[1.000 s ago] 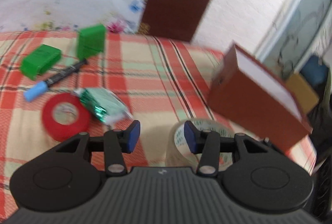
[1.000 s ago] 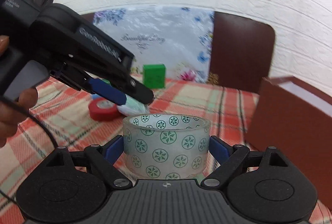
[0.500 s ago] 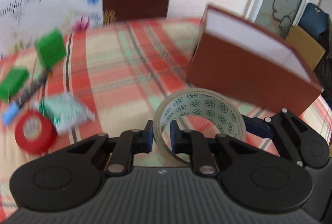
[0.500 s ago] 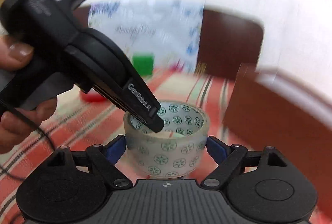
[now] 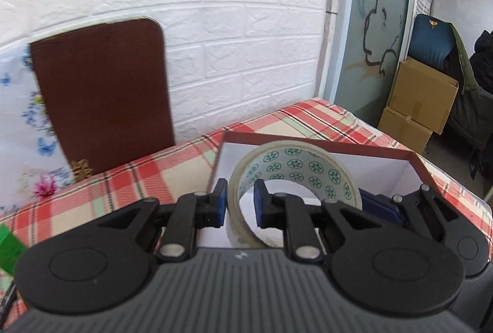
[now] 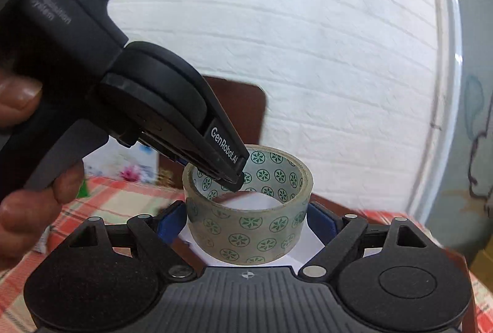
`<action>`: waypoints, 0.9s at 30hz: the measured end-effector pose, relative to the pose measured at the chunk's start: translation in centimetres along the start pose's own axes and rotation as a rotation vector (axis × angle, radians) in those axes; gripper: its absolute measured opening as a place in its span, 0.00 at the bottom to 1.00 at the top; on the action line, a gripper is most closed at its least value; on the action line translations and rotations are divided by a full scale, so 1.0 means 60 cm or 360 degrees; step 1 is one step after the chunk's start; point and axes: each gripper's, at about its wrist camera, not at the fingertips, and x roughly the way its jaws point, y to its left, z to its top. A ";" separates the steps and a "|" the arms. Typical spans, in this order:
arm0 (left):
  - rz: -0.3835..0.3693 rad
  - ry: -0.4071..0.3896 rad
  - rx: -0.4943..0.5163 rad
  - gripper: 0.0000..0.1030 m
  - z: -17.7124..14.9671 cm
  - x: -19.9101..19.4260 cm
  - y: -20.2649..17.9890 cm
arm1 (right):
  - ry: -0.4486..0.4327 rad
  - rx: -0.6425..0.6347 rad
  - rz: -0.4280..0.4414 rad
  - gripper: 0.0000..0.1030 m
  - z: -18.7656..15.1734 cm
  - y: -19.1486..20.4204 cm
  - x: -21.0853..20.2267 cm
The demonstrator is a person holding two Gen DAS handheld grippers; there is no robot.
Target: Organize objects
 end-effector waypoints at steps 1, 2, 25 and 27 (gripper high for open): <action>-0.0008 0.0006 0.0009 0.19 0.001 0.013 -0.007 | 0.0026 0.0024 -0.0023 0.81 -0.004 -0.009 0.011; -0.0015 0.0011 0.0016 0.19 0.002 0.024 -0.014 | 0.0051 0.0046 -0.0044 0.81 -0.007 -0.016 0.021; 0.0145 -0.0035 -0.0072 0.33 -0.067 -0.124 -0.003 | -0.0131 0.0034 0.0022 0.85 -0.027 0.060 -0.099; 0.0193 -0.0027 -0.0080 0.33 -0.081 -0.141 0.007 | -0.0116 0.0026 0.0068 0.85 -0.032 0.078 -0.108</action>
